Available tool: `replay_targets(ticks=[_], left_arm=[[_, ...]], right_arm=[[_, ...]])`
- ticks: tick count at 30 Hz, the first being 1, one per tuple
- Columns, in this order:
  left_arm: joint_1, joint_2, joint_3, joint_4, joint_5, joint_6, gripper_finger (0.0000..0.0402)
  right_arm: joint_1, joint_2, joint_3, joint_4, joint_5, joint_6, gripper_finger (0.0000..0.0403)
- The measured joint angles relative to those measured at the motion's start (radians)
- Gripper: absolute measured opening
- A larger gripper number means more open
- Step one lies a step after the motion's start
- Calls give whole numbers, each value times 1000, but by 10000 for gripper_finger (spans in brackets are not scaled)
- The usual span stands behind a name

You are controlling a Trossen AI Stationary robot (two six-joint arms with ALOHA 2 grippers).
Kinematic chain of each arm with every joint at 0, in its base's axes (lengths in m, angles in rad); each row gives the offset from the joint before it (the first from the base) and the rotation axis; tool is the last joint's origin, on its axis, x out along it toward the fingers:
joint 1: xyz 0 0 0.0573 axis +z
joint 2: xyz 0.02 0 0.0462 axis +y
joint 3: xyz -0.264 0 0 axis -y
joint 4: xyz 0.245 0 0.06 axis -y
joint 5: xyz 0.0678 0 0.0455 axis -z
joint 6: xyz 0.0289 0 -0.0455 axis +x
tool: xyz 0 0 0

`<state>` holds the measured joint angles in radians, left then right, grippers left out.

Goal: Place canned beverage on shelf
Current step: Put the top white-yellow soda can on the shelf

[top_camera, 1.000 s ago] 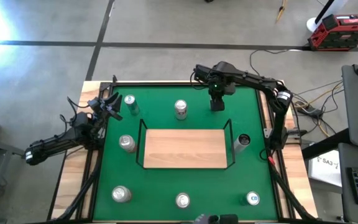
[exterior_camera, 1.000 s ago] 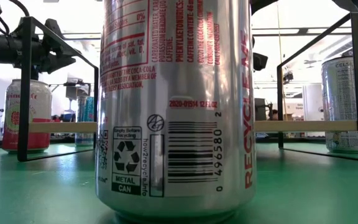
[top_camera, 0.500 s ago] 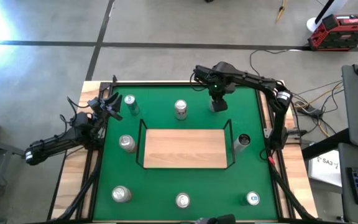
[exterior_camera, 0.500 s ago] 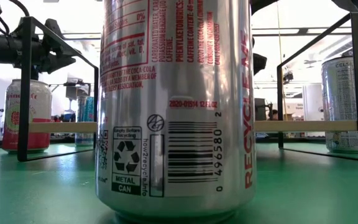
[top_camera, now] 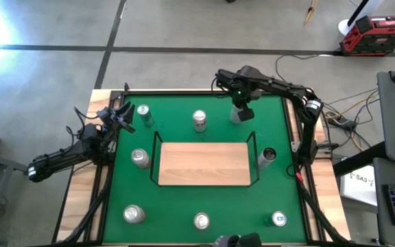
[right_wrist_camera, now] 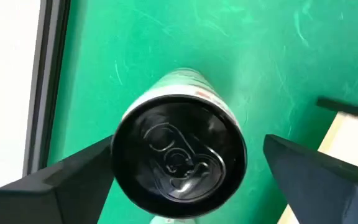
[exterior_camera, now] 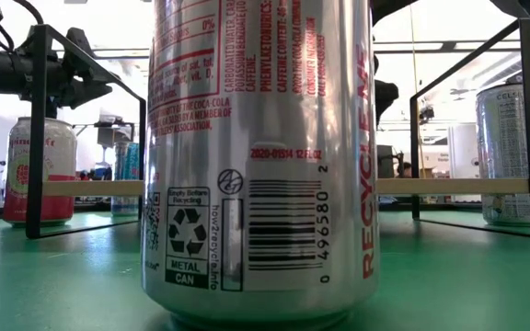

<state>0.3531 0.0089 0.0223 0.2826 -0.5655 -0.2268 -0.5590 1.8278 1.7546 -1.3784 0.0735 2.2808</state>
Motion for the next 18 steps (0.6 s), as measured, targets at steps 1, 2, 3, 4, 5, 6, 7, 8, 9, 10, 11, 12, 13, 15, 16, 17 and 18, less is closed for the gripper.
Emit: replay_targets(ticks=[1,2,3,4,5,6,7,8,9,10,11,12,13,15,16,17,18], left_arm=[[0,0,0,0,0,0,137],[0,0,0,0,0,0,137],[0,0,0,0,0,0,137],[0,0,0,0,0,0,137],[0,0,0,0,0,0,137],[0,0,0,0,0,0,137],[0,0,0,0,0,0,137],[0,0,0,0,0,0,137],[0,0,0,0,0,0,137],[0,0,0,0,0,0,137],[0,0,0,0,0,0,137],[0,0,0,0,0,0,137],[0,0,0,0,0,0,137],[0,0,0,0,0,0,137],[0,0,0,0,0,0,137],[0,0,0,0,0,0,137],[0,0,0,0,0,0,137]], right_arm=[[-3,0,0,0,2,-21,393],[-5,0,0,0,3,-39,396],[-7,0,0,0,5,-60,398],[-8,-1,0,-2,6,-86,399],[-10,-4,0,-5,5,-119,399],[-11,-5,0,-7,6,-157,400],[-11,-8,0,-6,6,-195,400],[-12,-10,0,-6,10,-234,400],[-15,-10,1,-6,20,-271,400],[-17,-12,1,-5,31,-313,400],[-19,-12,1,-4,40,-357,400],[-23,-12,1,-3,44,-402,400],[-27,-13,1,-2,43,-448,400],[-38,-16,1,1,43,-551,400],[-43,-17,1,3,43,-606,400],[-49,-18,1,7,43,-661,400],[-52,-19,1,12,41,-712,400]])
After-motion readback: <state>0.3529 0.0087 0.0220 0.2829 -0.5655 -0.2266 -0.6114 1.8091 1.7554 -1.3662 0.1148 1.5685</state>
